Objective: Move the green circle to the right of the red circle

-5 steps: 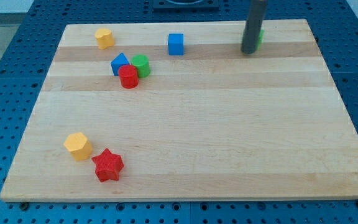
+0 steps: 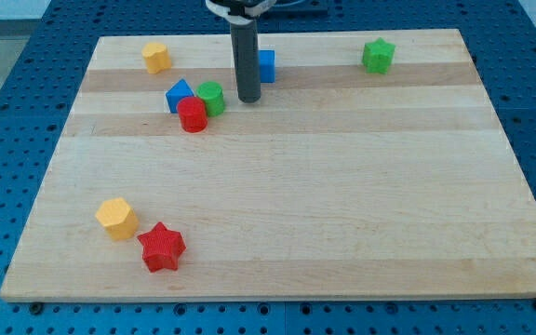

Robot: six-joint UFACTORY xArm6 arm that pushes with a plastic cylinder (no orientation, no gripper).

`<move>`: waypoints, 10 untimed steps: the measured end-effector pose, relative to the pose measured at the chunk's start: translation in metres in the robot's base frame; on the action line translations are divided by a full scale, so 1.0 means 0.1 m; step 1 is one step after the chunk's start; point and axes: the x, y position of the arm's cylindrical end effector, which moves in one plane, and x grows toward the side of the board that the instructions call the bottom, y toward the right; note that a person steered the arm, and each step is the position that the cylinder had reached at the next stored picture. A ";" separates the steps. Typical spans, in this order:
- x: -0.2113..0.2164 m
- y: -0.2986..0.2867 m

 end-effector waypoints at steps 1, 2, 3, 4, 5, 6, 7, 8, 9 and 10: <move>-0.01 -0.61; 0.22 -0.94; 0.47 -0.69; 0.57 -0.65; 0.32 -0.63; 0.23 -1.05; 0.15 -1.26; 0.09 -1.27; 0.09 -1.27; 0.10 -1.23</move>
